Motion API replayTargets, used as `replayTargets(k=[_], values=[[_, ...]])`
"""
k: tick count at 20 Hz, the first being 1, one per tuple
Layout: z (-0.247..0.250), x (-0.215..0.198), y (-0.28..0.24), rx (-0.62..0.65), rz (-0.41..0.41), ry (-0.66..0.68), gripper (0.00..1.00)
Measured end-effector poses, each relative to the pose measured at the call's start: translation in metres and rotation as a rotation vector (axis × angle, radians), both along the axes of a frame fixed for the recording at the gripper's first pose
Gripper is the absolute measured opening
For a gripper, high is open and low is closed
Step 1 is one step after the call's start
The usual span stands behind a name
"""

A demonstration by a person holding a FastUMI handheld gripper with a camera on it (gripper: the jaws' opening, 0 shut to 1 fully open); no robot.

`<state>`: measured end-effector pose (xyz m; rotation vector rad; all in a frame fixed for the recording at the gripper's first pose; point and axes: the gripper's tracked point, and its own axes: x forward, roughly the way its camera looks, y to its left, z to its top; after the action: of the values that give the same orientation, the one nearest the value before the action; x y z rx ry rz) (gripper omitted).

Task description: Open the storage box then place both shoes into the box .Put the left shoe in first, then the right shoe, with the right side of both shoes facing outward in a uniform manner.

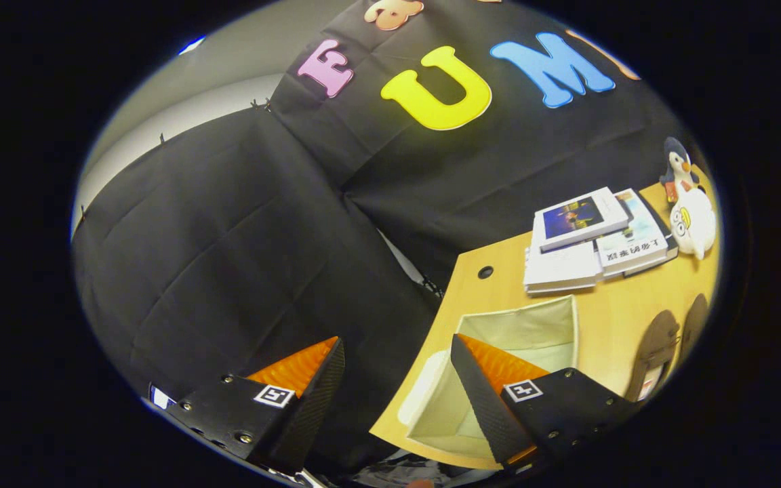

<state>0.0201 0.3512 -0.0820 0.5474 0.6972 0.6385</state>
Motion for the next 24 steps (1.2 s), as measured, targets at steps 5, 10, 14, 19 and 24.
replayTargets(k=[5, 10, 14, 19, 24], values=[[-0.012, 0.013, -0.056, -0.091, -0.045, -0.041, 0.97], [-0.035, 0.028, -0.117, -0.206, -0.099, -0.073, 0.97], [-0.056, 0.036, -0.162, -0.284, -0.134, -0.073, 0.97], [-0.093, 0.039, -0.207, -0.381, -0.159, -0.049, 0.97], [-0.138, 0.033, -0.242, -0.469, -0.165, -0.001, 0.97]])
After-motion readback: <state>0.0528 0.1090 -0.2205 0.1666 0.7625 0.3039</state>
